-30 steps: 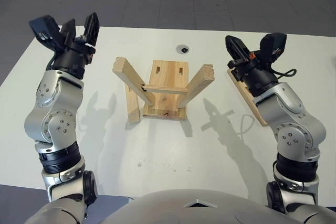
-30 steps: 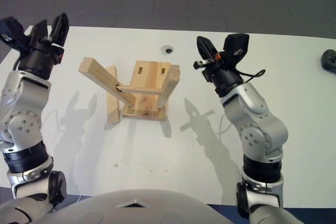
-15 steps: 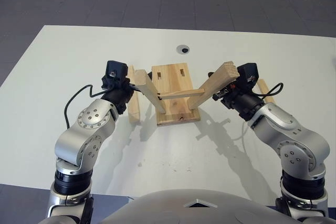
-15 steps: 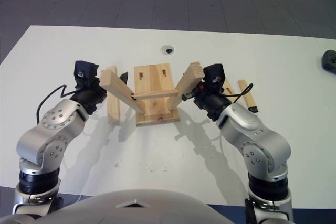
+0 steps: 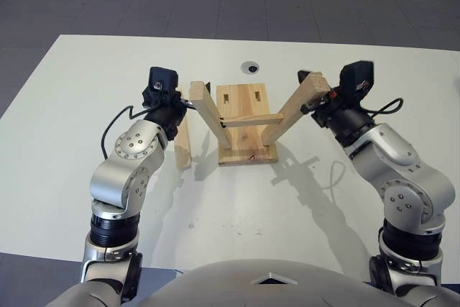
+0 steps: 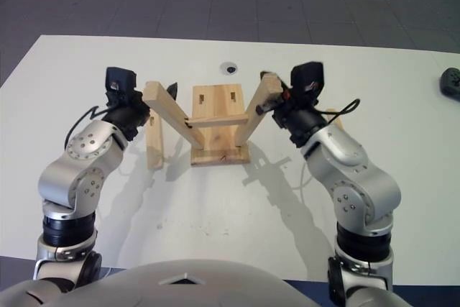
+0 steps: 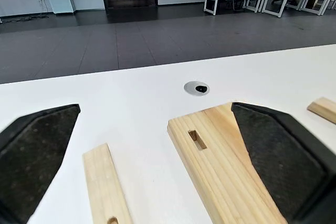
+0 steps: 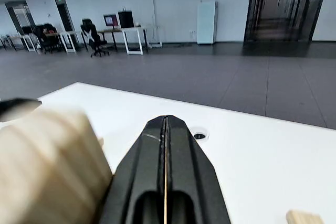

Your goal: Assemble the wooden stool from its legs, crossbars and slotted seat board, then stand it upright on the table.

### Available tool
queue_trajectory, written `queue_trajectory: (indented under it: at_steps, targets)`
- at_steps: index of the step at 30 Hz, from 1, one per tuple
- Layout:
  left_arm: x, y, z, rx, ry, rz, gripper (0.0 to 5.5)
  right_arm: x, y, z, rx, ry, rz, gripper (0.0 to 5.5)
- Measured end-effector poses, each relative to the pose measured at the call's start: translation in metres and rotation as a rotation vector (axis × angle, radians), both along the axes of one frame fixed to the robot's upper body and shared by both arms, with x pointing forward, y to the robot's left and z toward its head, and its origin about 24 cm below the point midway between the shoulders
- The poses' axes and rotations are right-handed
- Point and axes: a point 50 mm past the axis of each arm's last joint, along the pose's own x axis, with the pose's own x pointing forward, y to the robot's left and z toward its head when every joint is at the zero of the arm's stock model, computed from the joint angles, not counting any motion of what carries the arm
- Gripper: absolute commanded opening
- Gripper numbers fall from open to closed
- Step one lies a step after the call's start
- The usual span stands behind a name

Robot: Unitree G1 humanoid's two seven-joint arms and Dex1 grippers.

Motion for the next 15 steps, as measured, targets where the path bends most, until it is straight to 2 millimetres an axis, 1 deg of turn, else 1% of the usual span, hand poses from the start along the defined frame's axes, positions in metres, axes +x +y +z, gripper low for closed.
queue_trajectory:
  at_steps: [1, 3, 4, 5, 6, 8, 12, 14, 15]
  targets:
    - [0.005, 0.006, 0.009, -0.010, -0.036, 0.031, 5.39, 0.003, 0.000, 0.009, 0.049, -0.037, 0.005, 0.00]
    - [0.012, 0.016, 0.033, -0.046, -0.133, 0.101, 5.39, 0.004, 0.000, 0.026, 0.156, -0.103, 0.030, 0.00]
    - [0.014, 0.018, 0.046, -0.068, -0.185, 0.118, 5.39, 0.004, 0.001, 0.033, 0.204, -0.124, 0.053, 0.00]
    - [0.014, 0.018, 0.053, -0.083, -0.212, 0.121, 5.39, 0.004, 0.003, 0.036, 0.232, -0.134, 0.068, 0.00]
    - [0.015, 0.015, 0.066, -0.125, -0.261, 0.113, 5.39, 0.004, 0.005, 0.044, 0.281, -0.152, 0.097, 0.00]
    - [0.015, 0.006, 0.083, -0.185, -0.324, 0.072, 5.39, 0.003, 0.008, 0.054, 0.327, -0.184, 0.134, 0.00]
    - [-0.001, -0.019, 0.130, -0.354, -0.505, -0.118, 5.39, 0.001, 0.013, 0.078, 0.386, -0.271, 0.179, 0.00]
    - [-0.009, -0.025, 0.142, -0.402, -0.552, -0.188, 5.39, 0.001, 0.014, 0.084, 0.396, -0.296, 0.184, 0.00]
    - [-0.014, -0.028, 0.147, -0.432, -0.573, -0.235, 5.23, 0.000, 0.014, 0.087, 0.403, -0.310, 0.185, 0.00]
